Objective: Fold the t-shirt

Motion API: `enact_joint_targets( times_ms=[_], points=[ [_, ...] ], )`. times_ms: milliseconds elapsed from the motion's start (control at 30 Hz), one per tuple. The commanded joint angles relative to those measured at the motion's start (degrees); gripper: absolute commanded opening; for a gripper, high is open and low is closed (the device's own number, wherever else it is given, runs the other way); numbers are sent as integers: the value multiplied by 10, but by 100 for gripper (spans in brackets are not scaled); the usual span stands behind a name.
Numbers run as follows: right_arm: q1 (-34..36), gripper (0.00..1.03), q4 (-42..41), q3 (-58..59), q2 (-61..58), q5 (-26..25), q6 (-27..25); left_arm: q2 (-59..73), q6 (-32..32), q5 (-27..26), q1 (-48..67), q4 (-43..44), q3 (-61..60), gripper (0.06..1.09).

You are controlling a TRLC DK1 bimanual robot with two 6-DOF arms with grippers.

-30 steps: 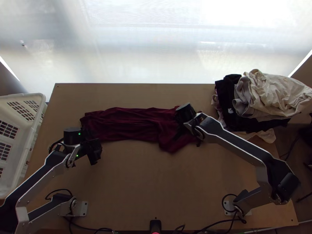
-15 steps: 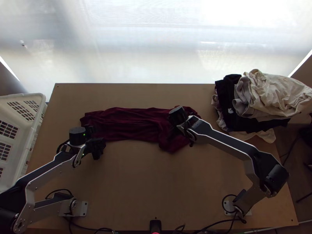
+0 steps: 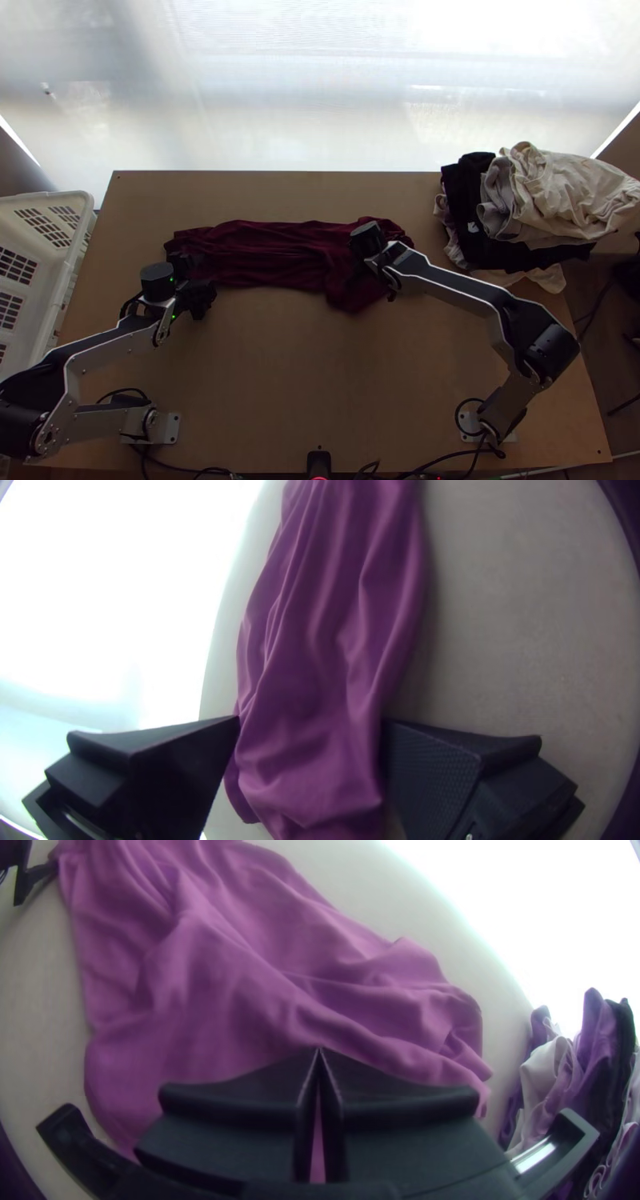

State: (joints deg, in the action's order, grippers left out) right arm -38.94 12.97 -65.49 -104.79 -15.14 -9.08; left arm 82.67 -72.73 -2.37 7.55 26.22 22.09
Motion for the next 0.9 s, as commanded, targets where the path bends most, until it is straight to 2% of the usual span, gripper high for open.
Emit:
enact_joint_targets(
  times_ms=[0,100,200,367,500,600,667,867],
  points=[
    [16,3,-59,-2,-42,0,4,29,5,2,-14,23,-19,101],
    [18,3,-65,-5,-56,2,6,22,12,2,-17,19,-16,100],
    [18,3,-65,-2,-61,10,9,22,13,2,-16,16,-13,86],
    [17,3,-64,-3,-62,20,11,22,28,1,-9,4,6,51],
    [12,3,-60,0,-61,26,17,29,34,-1,-3,1,4,39],
    [10,3,-60,2,-61,27,17,30,42,-3,-3,1,4,18],
    [11,3,-56,-1,-61,31,17,26,45,-3,-3,1,4,14],
    [5,3,-43,5,-50,37,21,-49,29,-3,4,1,5,14]
  ],
)
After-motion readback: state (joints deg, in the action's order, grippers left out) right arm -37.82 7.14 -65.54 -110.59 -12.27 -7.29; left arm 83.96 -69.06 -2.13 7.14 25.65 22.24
